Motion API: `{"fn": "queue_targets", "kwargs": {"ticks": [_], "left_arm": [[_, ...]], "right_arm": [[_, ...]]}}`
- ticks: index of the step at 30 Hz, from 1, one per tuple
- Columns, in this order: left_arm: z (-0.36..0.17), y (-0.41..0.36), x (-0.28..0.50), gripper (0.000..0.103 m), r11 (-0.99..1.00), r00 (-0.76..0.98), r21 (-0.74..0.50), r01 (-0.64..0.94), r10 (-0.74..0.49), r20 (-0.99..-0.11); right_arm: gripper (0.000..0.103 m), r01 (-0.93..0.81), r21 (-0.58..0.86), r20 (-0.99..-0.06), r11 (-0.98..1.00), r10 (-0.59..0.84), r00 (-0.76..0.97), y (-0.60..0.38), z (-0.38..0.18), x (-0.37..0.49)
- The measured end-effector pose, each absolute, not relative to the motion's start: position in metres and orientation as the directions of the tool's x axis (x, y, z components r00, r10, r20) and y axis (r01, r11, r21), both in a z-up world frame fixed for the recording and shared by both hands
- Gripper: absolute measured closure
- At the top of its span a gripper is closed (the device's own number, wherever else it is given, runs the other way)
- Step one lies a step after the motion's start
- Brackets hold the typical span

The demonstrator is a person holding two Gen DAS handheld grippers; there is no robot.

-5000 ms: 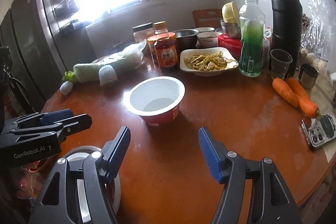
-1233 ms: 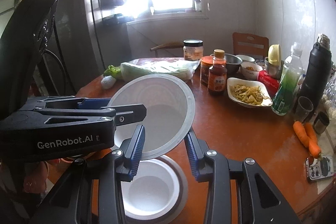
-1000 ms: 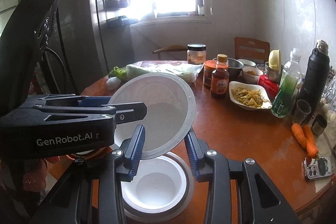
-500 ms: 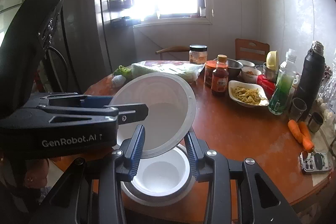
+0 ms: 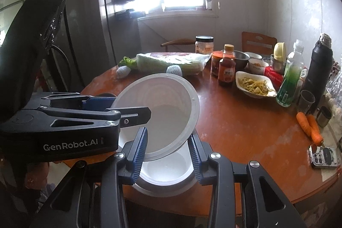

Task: Organize plates and bowls
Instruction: 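Carry the second paper bowl over the steel bowl and lower it in, then release the paper bowl and grip the steel bowl rim with both grippers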

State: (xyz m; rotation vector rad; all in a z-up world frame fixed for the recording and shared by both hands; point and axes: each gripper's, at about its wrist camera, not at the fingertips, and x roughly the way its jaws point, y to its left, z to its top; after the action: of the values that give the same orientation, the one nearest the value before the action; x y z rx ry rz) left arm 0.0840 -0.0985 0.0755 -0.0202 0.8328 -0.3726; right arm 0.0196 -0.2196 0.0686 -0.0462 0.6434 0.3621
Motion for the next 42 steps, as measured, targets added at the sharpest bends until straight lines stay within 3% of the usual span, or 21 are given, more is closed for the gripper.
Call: {"fn": "queue_targets", "kwargs": {"ticks": [42], "left_arm": [[0.018, -0.109, 0.094, 0.056, 0.945, 0.526, -0.135, 0.298, -0.281, -0.803]], "right_arm": [[0.062, -0.326, 0.095, -0.698, 0.94, 0.296, 0.652, -0.216, 0.014, 0.031]]}}
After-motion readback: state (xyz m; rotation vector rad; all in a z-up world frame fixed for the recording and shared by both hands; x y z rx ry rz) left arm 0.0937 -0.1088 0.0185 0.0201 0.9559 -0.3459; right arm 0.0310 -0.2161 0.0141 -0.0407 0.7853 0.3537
